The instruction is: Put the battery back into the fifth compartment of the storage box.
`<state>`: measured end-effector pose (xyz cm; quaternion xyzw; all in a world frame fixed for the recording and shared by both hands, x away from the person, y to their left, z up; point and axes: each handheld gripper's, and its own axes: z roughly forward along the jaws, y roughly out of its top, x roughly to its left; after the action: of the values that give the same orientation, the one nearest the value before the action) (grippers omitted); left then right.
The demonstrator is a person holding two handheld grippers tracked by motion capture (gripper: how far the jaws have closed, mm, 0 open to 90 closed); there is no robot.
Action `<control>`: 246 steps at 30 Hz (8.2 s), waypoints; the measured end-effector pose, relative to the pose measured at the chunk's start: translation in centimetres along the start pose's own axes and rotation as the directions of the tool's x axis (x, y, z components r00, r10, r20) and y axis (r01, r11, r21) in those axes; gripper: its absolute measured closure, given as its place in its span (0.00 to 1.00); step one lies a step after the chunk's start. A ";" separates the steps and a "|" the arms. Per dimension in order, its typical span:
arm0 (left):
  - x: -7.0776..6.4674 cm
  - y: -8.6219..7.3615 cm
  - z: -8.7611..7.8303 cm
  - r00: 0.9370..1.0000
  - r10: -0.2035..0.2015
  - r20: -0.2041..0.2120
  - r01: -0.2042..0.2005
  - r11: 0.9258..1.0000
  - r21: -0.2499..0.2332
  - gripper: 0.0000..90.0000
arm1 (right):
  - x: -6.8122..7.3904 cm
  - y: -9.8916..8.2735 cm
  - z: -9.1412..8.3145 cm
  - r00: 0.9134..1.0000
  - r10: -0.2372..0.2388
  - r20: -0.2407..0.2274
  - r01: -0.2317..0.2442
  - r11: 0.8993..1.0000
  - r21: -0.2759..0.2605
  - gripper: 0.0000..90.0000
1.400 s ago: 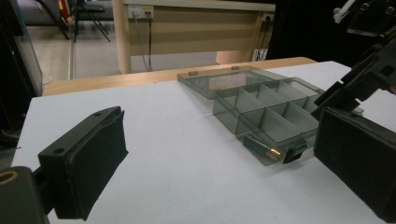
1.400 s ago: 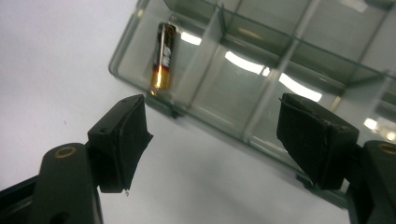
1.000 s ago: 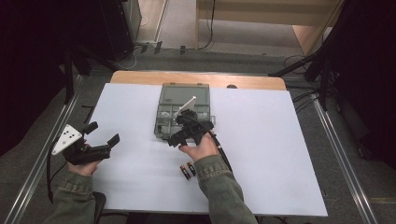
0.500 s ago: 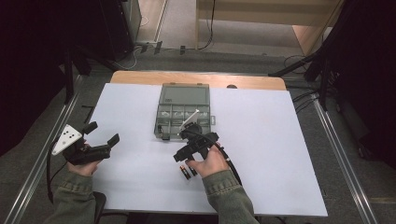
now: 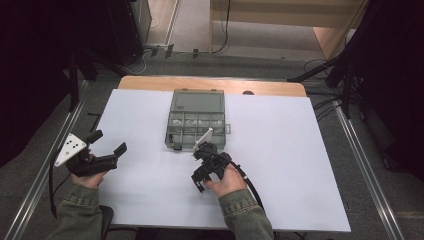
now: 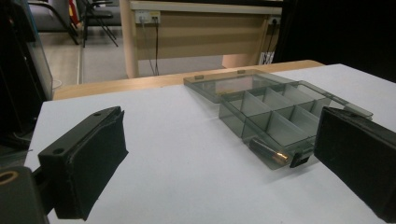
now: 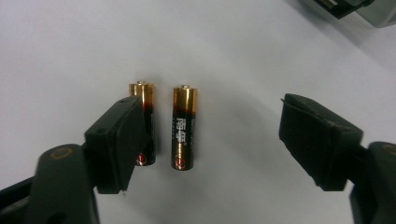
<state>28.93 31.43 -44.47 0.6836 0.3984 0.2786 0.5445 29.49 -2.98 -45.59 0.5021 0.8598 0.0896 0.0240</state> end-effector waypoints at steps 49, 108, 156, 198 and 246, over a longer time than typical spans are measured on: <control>-0.2 -0.1 -0.1 1.000 0.009 -0.006 -0.009 1.000 0.006 0.03 | -1.6 0.5 -0.7 0.982 0.029 -0.187 -0.026 1.000 0.018 0.85; 0.4 0.0 0.0 1.000 -0.007 -0.004 0.007 1.000 -0.009 0.03 | -2.5 14.1 -0.8 0.856 0.312 -0.412 -0.382 0.919 -0.096 0.62; 0.1 0.1 0.2 1.000 -0.007 0.005 0.007 1.000 -0.011 0.03 | 1.4 3.8 -3.2 0.995 0.091 -0.033 -0.095 0.985 -0.146 0.03; 0.2 0.1 0.1 1.000 -0.009 0.003 0.009 1.000 -0.010 0.03 | 3.6 -0.2 1.4 1.000 -0.010 -0.024 0.011 0.999 0.049 0.85; 0.2 0.0 0.2 1.000 -0.008 0.001 0.008 1.000 -0.008 0.03 | 1.9 4.5 -2.3 0.978 -0.021 -0.207 -0.002 0.994 -0.110 0.86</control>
<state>29.21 31.48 -44.52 0.6800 0.3998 0.2778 0.5483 32.14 0.57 -42.48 0.4836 0.8539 0.1886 -0.0381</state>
